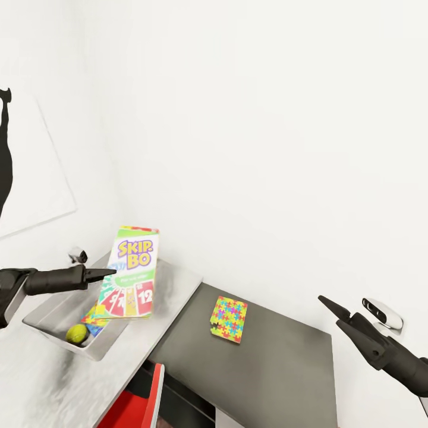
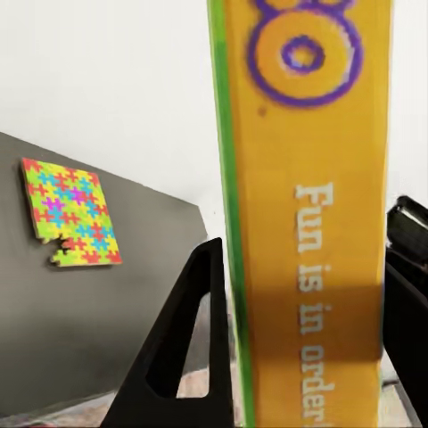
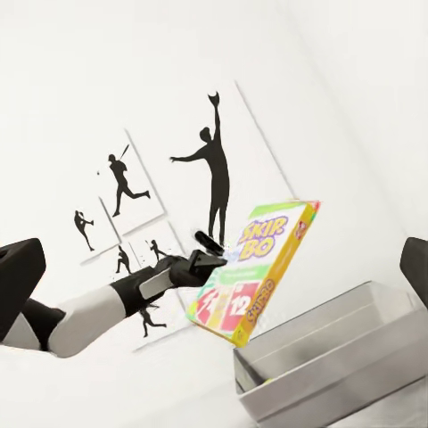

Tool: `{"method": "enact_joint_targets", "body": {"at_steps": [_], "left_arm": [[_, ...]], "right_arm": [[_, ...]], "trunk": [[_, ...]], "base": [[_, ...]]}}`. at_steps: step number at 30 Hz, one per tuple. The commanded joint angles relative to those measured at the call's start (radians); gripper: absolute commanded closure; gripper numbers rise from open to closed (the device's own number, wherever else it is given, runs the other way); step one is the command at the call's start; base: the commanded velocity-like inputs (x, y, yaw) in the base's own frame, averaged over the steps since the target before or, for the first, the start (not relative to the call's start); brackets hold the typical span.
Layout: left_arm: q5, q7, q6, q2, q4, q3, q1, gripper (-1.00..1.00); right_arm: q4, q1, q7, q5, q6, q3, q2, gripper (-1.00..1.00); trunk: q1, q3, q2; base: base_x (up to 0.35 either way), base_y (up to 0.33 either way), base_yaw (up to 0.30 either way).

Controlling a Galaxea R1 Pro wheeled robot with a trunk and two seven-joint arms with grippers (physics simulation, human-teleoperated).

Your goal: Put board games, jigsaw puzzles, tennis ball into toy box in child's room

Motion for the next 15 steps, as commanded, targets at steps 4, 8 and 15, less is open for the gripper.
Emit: {"method": "enact_joint_targets", "body": {"at_steps": [4,8,15], "left_arm": [[-0.126,0.004,0.007,0.0,0.074,-0.001,-0.114,1.0],[-0.258,0.01,0.001,-0.003,0.091,-0.001,-0.16,1.0],[-0.362,0.03,-0.013,-0.004,0.095,-0.001,-0.201,1.0]], "right_arm": [[0.0,-0.001,0.001,-0.002,0.01,0.0,-0.001,-1.0],[-0.001,-0.001,0.0,-0.002,0.009,0.0,-0.001,-1.0],[-0.001,-0.001,0.0,-0.001,0.009,0.0,-0.001,-1.0]], "trunk": [[0.001,-0.002,-0.002],[0.001,-0.002,-0.002],[0.001,-0.002,-0.002]], "base": [[0.0,0.0,0.0],[0.0,0.0,0.0],[0.0,0.0,0.0]]}}
